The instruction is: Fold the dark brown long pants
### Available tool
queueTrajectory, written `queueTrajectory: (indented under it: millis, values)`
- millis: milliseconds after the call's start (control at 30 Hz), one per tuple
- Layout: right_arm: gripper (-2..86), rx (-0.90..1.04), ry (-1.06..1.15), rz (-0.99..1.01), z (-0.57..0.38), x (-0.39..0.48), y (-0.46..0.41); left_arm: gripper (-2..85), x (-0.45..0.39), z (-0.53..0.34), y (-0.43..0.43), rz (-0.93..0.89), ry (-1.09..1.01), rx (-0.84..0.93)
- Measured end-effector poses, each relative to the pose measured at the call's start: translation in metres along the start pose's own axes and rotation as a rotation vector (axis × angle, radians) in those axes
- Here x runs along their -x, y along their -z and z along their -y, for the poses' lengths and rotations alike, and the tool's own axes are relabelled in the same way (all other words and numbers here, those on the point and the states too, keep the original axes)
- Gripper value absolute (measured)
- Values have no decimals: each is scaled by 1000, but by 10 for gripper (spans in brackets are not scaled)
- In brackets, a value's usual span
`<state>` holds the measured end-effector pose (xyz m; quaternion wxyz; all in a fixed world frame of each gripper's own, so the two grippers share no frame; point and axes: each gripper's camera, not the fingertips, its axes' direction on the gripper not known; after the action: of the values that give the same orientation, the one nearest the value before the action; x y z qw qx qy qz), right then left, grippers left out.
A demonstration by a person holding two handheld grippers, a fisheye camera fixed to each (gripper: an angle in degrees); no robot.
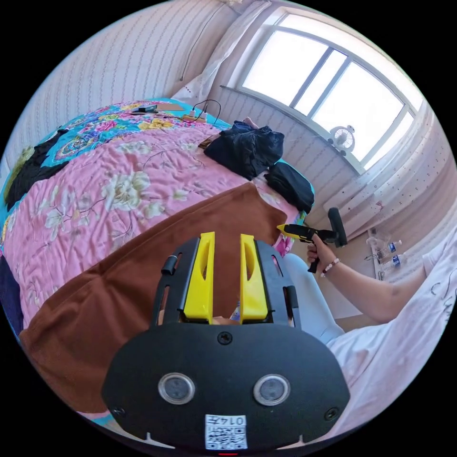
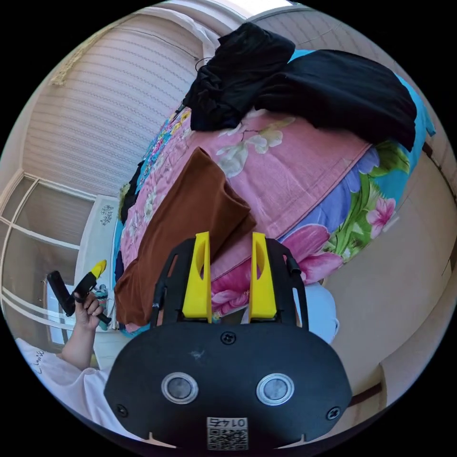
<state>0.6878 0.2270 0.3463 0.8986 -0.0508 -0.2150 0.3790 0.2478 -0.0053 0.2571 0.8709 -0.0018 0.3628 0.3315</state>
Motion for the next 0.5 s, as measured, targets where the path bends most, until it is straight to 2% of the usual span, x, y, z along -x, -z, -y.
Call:
queueTrajectory:
  millis: [267, 400, 500]
  values:
    - [39, -3, 48, 71, 5, -47, 23, 113, -35, 87, -74, 44, -124, 100]
    - [22, 52, 70, 85, 11, -68, 25, 98, -54, 144, -143, 78, -239, 308]
    - [17, 63, 102, 73, 12, -76, 26, 102, -60, 177, -184, 65, -210, 425]
